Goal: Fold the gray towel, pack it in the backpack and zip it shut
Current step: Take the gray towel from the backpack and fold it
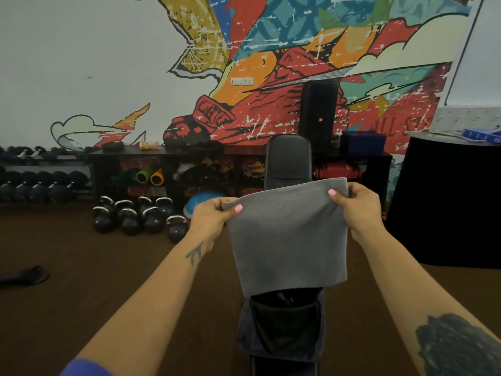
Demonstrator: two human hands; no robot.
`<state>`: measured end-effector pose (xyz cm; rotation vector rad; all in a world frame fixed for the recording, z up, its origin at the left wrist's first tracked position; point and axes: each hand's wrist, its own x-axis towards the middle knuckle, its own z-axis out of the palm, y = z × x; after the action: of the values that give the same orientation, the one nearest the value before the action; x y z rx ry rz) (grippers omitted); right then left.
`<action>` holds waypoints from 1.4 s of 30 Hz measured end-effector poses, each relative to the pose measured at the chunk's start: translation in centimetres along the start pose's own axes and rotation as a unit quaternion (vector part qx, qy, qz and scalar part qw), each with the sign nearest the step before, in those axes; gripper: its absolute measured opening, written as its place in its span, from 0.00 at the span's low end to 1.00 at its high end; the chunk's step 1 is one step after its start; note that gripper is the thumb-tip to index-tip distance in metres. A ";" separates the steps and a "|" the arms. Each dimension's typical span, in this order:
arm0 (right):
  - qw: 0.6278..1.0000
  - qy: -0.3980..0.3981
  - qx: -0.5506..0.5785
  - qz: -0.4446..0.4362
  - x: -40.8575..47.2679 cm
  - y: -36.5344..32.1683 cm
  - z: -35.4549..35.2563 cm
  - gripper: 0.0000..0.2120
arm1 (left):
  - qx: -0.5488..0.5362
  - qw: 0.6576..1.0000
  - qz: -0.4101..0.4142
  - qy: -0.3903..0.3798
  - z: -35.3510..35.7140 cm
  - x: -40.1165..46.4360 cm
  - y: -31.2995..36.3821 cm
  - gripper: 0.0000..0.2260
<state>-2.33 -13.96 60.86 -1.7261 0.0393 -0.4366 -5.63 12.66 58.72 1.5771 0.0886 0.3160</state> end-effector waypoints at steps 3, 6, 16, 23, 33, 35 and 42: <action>1.000 0.005 0.003 0.011 -0.2 0.0 -0.1 0.07 | 0.006 1.000 0.002 -0.001 0.1 0.0 0.3 0.07; 1.000 0.003 0.011 0.015 -0.4 -0.1 -0.2 0.08 | 0.021 1.000 0.000 0.001 0.2 0.0 0.3 0.08; 0.999 0.002 0.044 0.025 -1.0 -0.7 -0.6 0.06 | -0.048 0.999 -0.012 0.022 0.4 -0.2 0.2 0.06; 0.999 0.009 0.038 0.030 -0.9 -0.7 -0.8 0.05 | -0.026 0.999 -0.003 0.033 0.5 -0.4 1.1 0.07; 0.998 0.019 0.052 0.037 -1.3 -0.6 -1.4 0.09 | -0.021 1.000 -0.005 0.004 0.7 -0.7 1.1 0.09; 0.997 0.022 0.058 0.039 -1.4 -0.6 -1.5 0.11 | -0.051 0.999 -0.015 -0.002 0.7 -0.7 1.1 0.06; 0.995 0.013 0.085 0.060 -1.7 -0.8 -1.9 0.13 | -0.022 1.000 0.005 0.022 0.7 -0.6 1.2 0.08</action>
<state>-4.70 -15.17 61.41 -1.5421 0.1213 -0.3634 -6.23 11.78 59.80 1.5271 0.1063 0.3580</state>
